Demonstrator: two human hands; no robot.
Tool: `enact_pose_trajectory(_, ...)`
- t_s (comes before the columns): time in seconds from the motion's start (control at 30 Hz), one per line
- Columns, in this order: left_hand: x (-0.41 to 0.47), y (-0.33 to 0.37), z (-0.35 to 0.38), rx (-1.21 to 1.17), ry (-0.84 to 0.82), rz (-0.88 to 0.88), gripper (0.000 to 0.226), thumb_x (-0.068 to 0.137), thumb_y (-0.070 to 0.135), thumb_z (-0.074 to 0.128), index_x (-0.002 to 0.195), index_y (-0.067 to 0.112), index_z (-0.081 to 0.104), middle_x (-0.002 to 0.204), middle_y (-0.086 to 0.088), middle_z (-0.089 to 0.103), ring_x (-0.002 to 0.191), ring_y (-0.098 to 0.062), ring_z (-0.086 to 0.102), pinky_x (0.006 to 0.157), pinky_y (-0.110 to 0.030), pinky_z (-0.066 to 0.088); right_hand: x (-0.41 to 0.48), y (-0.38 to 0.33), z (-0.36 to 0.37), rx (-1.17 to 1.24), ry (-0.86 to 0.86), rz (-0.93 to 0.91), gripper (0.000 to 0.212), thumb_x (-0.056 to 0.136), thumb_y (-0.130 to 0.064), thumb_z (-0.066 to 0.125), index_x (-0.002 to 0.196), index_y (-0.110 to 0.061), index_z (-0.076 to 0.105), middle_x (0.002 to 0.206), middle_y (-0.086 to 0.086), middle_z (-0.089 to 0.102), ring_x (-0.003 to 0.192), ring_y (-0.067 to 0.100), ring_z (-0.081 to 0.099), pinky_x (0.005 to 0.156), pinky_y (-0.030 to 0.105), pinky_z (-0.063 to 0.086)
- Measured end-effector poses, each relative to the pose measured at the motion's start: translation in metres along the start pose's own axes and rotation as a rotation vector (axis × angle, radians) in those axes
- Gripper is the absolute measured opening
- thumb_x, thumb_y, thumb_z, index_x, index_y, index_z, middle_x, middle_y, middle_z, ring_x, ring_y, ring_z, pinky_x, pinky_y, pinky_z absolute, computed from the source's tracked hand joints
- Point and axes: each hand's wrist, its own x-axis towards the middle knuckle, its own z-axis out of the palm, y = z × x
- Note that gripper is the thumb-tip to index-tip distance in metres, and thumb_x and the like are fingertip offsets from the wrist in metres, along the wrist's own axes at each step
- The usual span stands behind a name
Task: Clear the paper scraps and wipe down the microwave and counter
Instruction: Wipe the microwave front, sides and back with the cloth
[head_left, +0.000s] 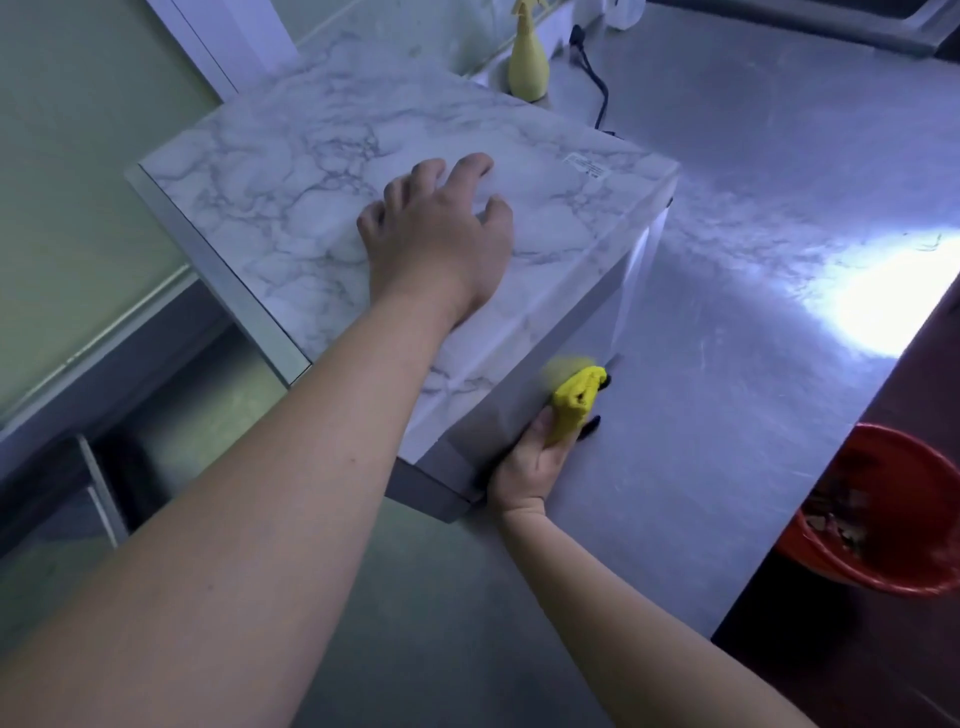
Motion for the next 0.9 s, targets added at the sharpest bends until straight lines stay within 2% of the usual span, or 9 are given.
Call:
enact_pose_trajectory(0.07,-0.001,0.0,0.0,0.004,-0.006,-0.002,0.044,0.095,0.048,0.033,0.138,0.046,0.042,0.152,0.006,0.036,0.139,-0.02,0.029,0.114,-0.043,0.015,0.005,0.005,0.0,0.033,0.023,0.112,0.061,0.099,-0.04,0.037,0.155,-0.017,0.025,0.153,-0.016,0.027,0.142,-0.001,0.028,0.114,0.008,0.019)
enact_pose_trajectory(0.2,0.0,0.001,-0.002,0.002,-0.015,-0.011,0.044,0.095,0.049,0.033,0.138,0.046,0.042,0.152,0.006,0.037,0.138,-0.02,0.03,0.114,-0.043,0.016,0.02,-0.009,-0.013,0.099,-0.051,0.443,0.046,0.105,-0.043,0.04,0.149,-0.027,0.038,0.146,-0.005,0.05,0.134,0.016,0.048,0.116,0.035,0.034)
enact_pose_trajectory(0.33,-0.002,0.002,-0.005,-0.01,-0.033,-0.022,0.044,0.095,0.048,0.034,0.138,0.046,0.042,0.151,0.007,0.037,0.138,-0.019,0.03,0.115,-0.043,0.015,0.031,-0.067,-0.047,0.321,-0.171,0.726,0.043,0.098,-0.053,0.05,0.122,-0.02,0.063,0.103,0.007,0.075,0.09,0.022,0.073,0.075,0.039,0.06)
enact_pose_trajectory(0.4,-0.002,0.002,-0.004,-0.017,-0.033,-0.026,0.044,0.094,0.048,0.034,0.137,0.047,0.042,0.151,0.008,0.037,0.138,-0.018,0.03,0.114,-0.042,0.015,0.015,-0.094,-0.056,0.294,-0.213,0.591,0.043,0.099,-0.051,0.051,0.126,-0.02,0.063,0.107,0.007,0.075,0.089,0.018,0.073,0.076,0.037,0.06)
enact_pose_trajectory(0.47,0.0,0.001,-0.004,-0.027,-0.036,-0.03,0.044,0.094,0.048,0.035,0.137,0.047,0.043,0.151,0.008,0.037,0.138,-0.018,0.03,0.114,-0.042,0.014,-0.013,-0.116,-0.055,0.252,-0.24,0.281,0.052,0.099,-0.043,0.048,0.146,-0.023,0.048,0.145,-0.001,0.056,0.128,0.01,0.056,0.111,0.034,0.043)
enact_pose_trajectory(0.53,0.001,0.0,-0.004,-0.028,-0.039,-0.035,0.043,0.094,0.048,0.035,0.136,0.048,0.043,0.151,0.008,0.037,0.139,-0.018,0.029,0.113,-0.041,0.014,-0.044,-0.127,-0.044,0.221,-0.34,0.042,0.064,0.096,-0.04,0.047,0.155,-0.021,0.031,0.16,-0.012,0.034,0.145,0.0,0.032,0.121,0.023,0.025)
enact_pose_trajectory(0.63,0.001,0.001,-0.003,-0.028,-0.047,-0.035,0.042,0.094,0.047,0.035,0.136,0.048,0.042,0.151,0.008,0.036,0.14,-0.017,0.027,0.113,-0.04,0.013,-0.092,-0.126,-0.016,0.108,-0.388,-0.064,0.063,0.096,-0.037,0.045,0.15,-0.051,0.015,0.165,-0.022,0.006,0.151,-0.002,0.006,0.126,0.034,0.01)
enact_pose_trajectory(0.73,0.002,0.001,-0.003,-0.02,-0.054,-0.036,0.041,0.095,0.046,0.033,0.135,0.048,0.041,0.15,0.008,0.035,0.14,-0.017,0.025,0.114,-0.04,0.012,-0.123,-0.122,0.016,0.025,-0.252,-0.077,0.064,0.094,-0.054,0.042,0.14,-0.074,0.003,0.161,-0.033,-0.013,0.152,0.002,-0.008,0.125,0.045,0.001)
enact_pose_trajectory(0.9,0.002,0.001,-0.001,-0.016,-0.052,-0.034,0.042,0.095,0.047,0.032,0.136,0.048,0.04,0.151,0.008,0.034,0.14,-0.017,0.025,0.114,-0.04,0.012,-0.13,-0.084,0.032,-0.089,-0.112,-0.378,0.063,0.101,-0.059,0.035,0.157,-0.045,0.01,0.168,-0.011,-0.002,0.155,0.028,0.005,0.122,0.05,0.006)
